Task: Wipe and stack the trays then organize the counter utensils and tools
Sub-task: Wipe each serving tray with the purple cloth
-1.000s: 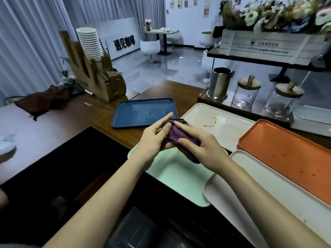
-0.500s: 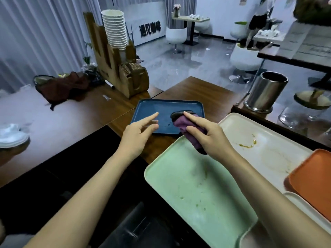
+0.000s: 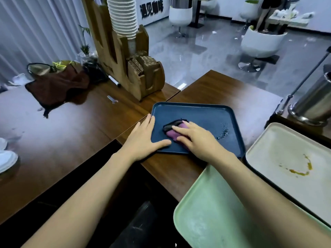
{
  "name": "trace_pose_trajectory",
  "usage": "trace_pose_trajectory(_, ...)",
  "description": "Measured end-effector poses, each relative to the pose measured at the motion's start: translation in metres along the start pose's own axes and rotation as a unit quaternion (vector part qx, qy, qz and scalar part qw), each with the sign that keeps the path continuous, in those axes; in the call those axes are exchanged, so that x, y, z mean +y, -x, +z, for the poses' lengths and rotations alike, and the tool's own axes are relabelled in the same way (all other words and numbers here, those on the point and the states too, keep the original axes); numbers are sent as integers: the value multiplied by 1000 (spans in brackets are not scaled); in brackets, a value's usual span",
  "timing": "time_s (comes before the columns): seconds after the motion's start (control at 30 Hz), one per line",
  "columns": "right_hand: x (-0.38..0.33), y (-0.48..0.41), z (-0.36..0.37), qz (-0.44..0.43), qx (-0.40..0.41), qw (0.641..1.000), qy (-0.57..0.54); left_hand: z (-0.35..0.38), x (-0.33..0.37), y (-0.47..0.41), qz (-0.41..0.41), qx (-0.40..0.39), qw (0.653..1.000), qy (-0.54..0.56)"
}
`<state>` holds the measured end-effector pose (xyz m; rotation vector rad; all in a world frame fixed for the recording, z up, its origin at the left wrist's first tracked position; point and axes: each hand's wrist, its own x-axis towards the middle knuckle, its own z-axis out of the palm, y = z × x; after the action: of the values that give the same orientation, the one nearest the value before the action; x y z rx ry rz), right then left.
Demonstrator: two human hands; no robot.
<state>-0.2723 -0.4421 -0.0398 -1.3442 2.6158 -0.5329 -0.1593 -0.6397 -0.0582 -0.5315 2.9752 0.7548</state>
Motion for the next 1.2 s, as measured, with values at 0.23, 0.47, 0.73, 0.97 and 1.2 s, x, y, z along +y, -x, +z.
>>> trace_pose_trajectory(0.23, 10, -21, 27, -52, -4, 992, 116, 15, -17, -5, 64, 42, 996, -49)
trace_pose_trajectory(0.47, -1, -95, 24, -39, 1, 991, 130, 17, -21, -6, 86, 47, 993, -68)
trace_pose_trajectory(0.73, -1, -117, 25, -61, -36, 993, 93, 17, -18, -6, 91, 49, 992, -76)
trace_pose_trajectory(0.97, -12, -67, 29, -94, -64, 993, 43, 12, -15, -5, 85, 17, 995, -50)
trace_pose_trajectory(1.2, -5, -21, 28, -129, -57, 990, 21, 9, -17, -4, 71, 10, 997, -30)
